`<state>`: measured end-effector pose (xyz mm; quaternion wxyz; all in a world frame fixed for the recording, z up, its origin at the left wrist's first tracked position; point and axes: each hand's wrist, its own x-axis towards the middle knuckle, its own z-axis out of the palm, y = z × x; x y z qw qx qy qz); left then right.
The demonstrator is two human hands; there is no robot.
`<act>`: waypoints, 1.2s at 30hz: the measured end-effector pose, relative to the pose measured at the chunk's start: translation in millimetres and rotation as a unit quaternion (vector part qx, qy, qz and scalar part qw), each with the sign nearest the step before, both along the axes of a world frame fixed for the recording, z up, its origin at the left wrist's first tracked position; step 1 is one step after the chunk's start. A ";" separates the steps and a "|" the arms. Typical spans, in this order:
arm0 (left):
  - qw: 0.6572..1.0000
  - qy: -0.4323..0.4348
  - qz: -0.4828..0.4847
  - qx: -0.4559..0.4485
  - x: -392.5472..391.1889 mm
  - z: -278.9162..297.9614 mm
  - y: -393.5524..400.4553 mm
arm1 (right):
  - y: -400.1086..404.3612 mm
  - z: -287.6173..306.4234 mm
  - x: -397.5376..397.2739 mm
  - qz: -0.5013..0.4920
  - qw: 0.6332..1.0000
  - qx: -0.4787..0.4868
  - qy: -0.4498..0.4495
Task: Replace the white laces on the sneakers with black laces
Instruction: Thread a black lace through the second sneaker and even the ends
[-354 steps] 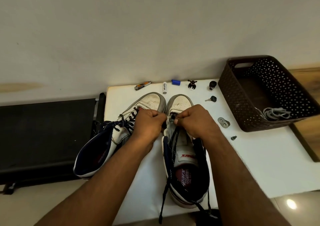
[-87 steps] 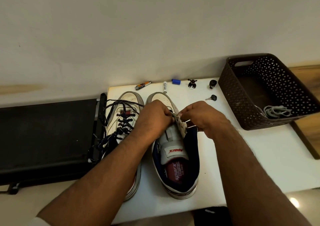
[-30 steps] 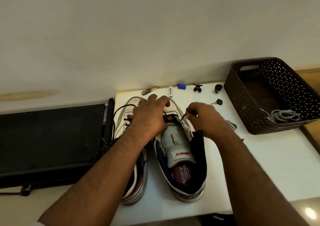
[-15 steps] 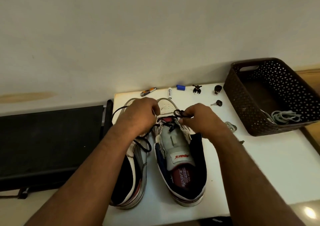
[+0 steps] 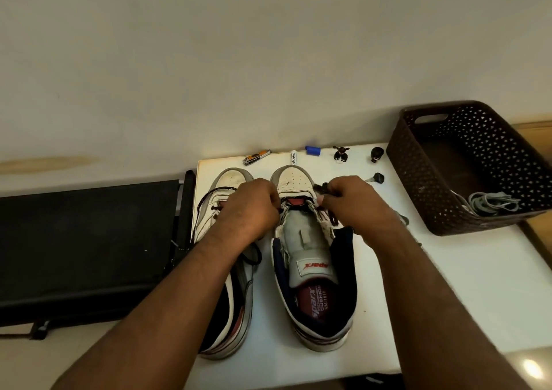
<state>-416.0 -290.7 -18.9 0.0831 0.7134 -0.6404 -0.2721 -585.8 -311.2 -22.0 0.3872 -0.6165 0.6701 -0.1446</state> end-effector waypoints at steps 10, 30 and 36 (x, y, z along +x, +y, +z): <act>0.993 0.114 0.033 0.023 1.4 -4.0 -5.7 | -3.1 -5.8 5.3 -0.091 0.985 0.006 -0.147; 0.997 0.073 0.008 0.018 1.9 2.5 -4.0 | 3.4 -8.0 6.0 0.048 0.985 -0.028 0.164; 0.999 0.002 -0.015 -0.035 0.8 5.1 -1.2 | 0.5 12.8 -8.6 0.058 0.991 -0.027 0.120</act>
